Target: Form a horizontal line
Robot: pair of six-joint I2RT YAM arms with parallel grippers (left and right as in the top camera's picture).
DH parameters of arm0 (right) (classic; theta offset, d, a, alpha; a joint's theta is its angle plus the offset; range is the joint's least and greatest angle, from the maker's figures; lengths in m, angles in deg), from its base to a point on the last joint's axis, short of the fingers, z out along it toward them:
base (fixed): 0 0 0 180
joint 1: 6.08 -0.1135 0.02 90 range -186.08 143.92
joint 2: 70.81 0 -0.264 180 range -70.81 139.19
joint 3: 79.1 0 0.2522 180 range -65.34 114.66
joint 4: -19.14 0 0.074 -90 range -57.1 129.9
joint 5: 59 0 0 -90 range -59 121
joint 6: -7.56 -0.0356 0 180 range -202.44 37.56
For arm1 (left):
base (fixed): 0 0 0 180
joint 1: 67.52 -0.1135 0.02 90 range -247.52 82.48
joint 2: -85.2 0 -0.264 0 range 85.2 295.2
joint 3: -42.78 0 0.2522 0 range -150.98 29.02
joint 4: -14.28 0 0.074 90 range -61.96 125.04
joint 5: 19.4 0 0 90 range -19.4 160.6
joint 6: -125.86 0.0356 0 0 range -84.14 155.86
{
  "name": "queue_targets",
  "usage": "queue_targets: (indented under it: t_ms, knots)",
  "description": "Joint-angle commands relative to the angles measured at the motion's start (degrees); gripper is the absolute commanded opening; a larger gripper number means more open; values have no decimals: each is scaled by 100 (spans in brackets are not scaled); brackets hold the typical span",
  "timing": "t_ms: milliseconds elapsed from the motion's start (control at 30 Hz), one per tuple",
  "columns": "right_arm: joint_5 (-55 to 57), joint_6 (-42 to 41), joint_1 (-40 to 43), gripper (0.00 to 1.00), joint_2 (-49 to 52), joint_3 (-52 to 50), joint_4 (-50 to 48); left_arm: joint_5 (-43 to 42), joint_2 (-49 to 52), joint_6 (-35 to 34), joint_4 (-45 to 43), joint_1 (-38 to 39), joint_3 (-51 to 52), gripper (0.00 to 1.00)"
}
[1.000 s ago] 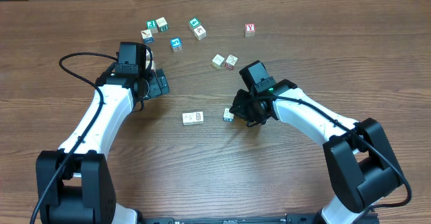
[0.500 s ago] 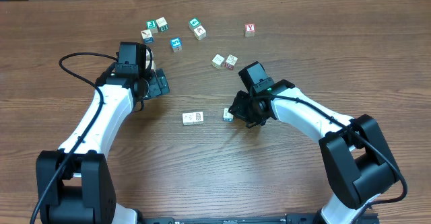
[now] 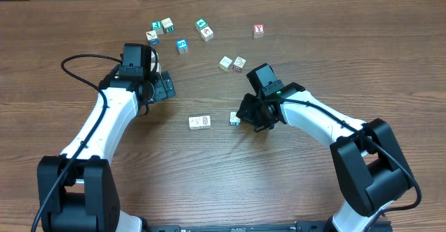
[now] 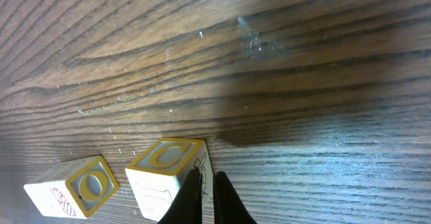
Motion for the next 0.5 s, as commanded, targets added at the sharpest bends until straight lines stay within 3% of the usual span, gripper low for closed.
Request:
queue_targets:
  t_ms: [0, 467]
  knots:
    - [-66, 70, 0, 4, 39, -31, -52, 70, -101, 57, -2, 0, -63, 100]
    - [-81, 17, 0, 4, 39, -31, -201, 70, -101, 57, -2, 0, -63, 100]
